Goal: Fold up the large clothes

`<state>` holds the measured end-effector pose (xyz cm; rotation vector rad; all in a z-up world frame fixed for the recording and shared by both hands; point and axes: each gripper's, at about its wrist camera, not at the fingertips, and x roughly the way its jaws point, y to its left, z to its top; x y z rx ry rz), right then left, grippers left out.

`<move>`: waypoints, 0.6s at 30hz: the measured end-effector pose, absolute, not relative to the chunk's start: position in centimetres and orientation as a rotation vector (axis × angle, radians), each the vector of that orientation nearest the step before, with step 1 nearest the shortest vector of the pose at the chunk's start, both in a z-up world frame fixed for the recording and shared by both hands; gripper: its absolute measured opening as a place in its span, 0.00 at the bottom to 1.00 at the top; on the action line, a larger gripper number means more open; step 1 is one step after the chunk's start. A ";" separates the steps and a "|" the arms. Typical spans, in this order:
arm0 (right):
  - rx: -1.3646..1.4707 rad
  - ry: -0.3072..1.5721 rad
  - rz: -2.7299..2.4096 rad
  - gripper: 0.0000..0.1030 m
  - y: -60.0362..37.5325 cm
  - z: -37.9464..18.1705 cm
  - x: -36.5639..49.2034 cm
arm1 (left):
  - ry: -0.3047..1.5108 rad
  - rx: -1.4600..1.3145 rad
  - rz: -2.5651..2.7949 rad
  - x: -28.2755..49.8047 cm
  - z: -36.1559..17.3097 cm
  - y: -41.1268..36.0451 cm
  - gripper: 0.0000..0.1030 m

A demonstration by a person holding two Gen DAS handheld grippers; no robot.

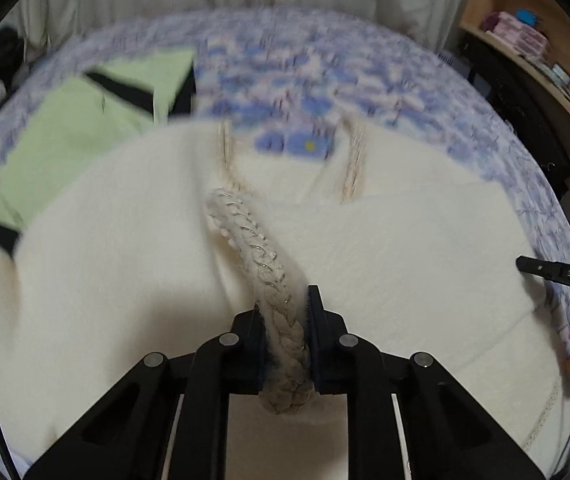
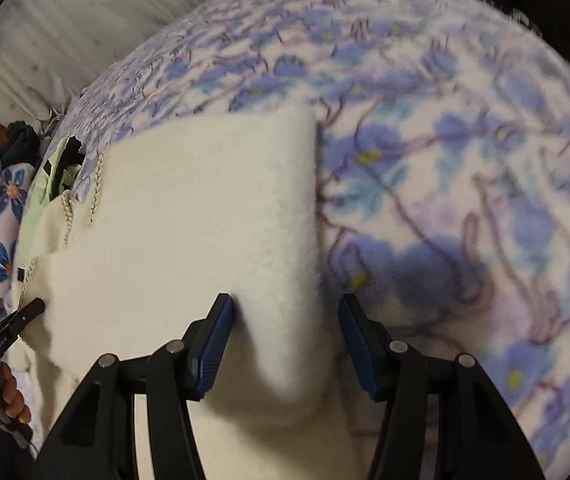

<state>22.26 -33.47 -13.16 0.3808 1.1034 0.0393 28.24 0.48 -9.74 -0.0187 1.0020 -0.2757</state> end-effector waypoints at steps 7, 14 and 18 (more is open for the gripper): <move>0.304 1.084 -0.017 0.27 -32.4 -13.7 22.1 | 1.042 -0.063 -0.224 29.1 -11.9 2.6 0.19; 0.324 1.054 0.030 0.46 -33.4 -11.5 24.0 | 1.008 -0.139 -0.221 29.4 -11.3 5.0 0.62; 0.353 1.077 -0.012 0.46 -33.9 -12.3 27.2 | 1.007 -0.127 -0.205 30.9 -11.1 4.8 0.61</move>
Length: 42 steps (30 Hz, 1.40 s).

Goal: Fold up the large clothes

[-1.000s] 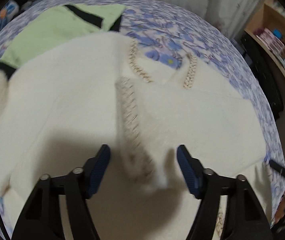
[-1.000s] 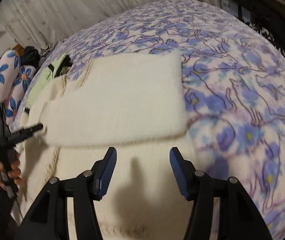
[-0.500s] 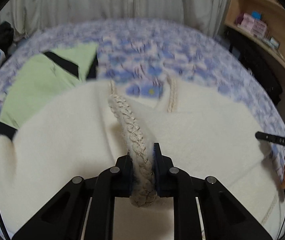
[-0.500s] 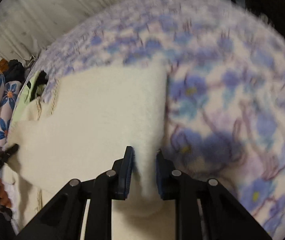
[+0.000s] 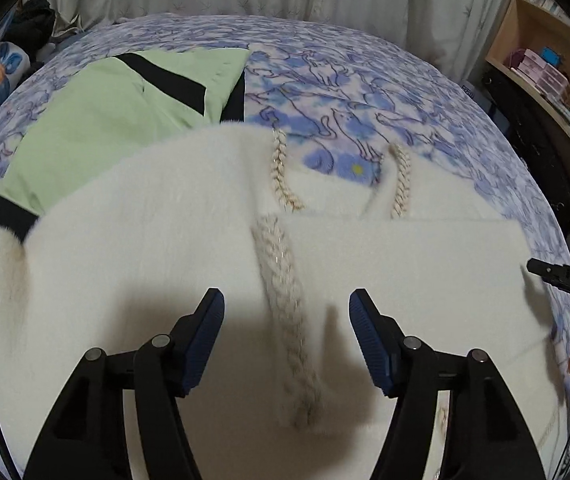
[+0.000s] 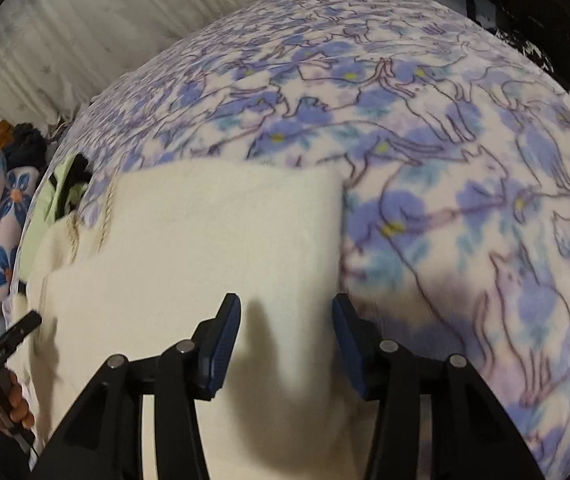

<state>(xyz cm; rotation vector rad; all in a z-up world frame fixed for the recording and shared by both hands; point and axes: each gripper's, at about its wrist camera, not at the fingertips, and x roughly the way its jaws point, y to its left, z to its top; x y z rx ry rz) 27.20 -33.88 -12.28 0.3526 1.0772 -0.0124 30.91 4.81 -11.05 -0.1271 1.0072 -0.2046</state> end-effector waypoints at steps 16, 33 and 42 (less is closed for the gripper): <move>0.304 0.924 -0.130 0.46 -33.0 -8.4 25.1 | 0.881 -0.026 -0.110 29.4 -8.0 3.9 0.32; 0.163 1.024 0.026 0.42 -24.9 -12.7 21.2 | 1.001 -0.112 -0.105 25.3 -13.4 -0.1 0.21; 0.265 1.008 -0.041 0.43 -28.6 -11.3 18.0 | 0.979 -0.097 -0.075 22.8 -11.9 -0.3 0.35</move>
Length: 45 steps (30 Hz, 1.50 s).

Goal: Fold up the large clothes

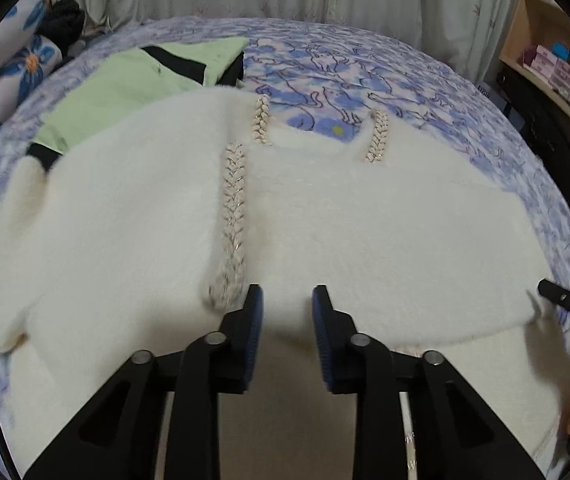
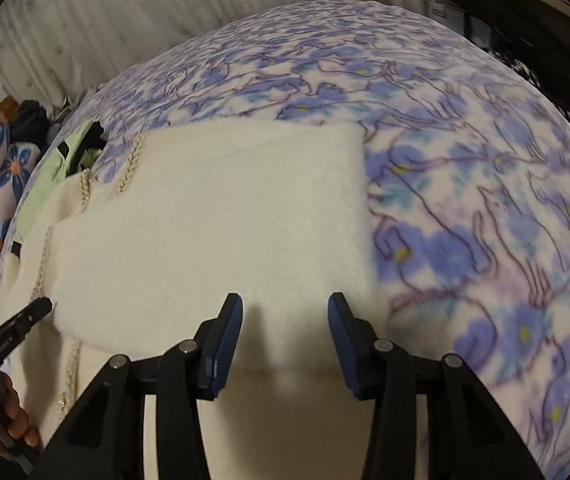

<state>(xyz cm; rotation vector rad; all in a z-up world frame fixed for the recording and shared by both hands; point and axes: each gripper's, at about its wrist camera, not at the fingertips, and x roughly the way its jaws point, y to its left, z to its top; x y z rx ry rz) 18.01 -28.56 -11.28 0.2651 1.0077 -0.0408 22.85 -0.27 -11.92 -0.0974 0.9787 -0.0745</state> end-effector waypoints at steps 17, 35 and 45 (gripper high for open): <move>0.340 0.957 0.074 0.44 -19.4 -5.4 7.1 | 0.885 -0.046 0.010 9.6 -3.0 2.9 0.73; 0.222 0.943 0.192 0.44 -8.6 -2.8 2.2 | 0.878 -0.221 0.076 1.8 -0.9 13.3 0.77; 0.130 0.927 0.222 0.44 -2.2 -2.5 2.9 | 0.870 -0.285 0.122 1.0 -1.8 19.2 0.77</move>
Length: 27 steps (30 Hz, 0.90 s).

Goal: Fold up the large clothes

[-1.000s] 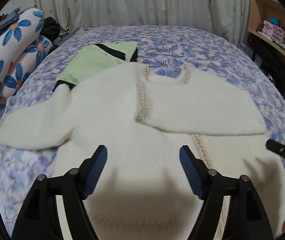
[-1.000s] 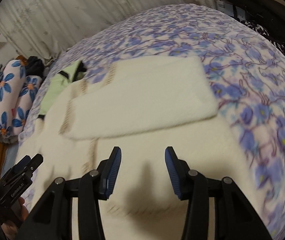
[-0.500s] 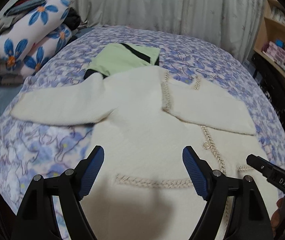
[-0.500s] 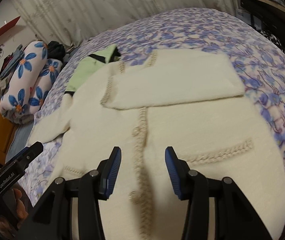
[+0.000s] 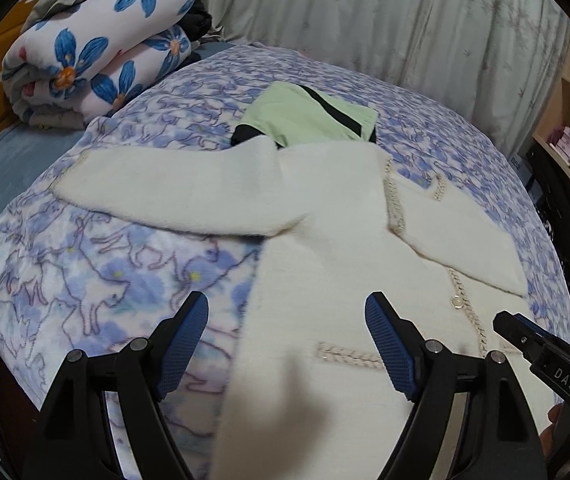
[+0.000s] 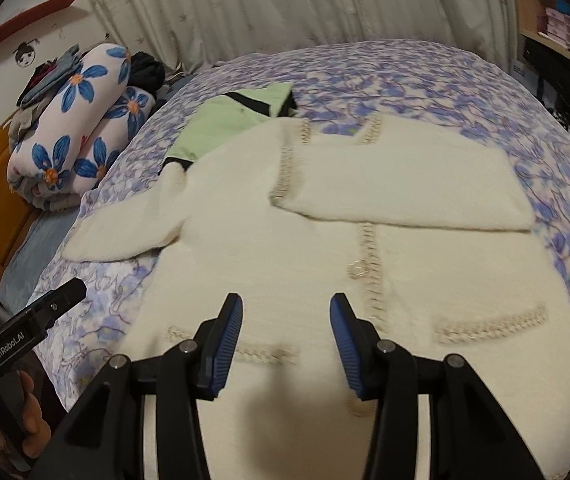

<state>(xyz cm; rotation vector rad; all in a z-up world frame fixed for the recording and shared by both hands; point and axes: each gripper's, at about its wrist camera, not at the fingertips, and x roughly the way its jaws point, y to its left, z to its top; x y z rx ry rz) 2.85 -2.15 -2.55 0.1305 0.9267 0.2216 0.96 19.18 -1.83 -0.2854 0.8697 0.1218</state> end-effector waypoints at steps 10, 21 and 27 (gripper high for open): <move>0.051 0.972 0.276 0.44 4.1 -4.1 4.3 | 0.943 -0.322 0.190 0.9 -5.2 24.6 0.77; -0.037 0.958 0.309 0.44 10.1 -5.9 7.7 | 0.959 -0.590 0.202 3.9 -11.0 35.8 0.77; -0.072 0.959 0.328 0.44 13.9 -7.5 11.0 | 0.935 -0.682 0.235 7.8 -13.5 41.6 0.77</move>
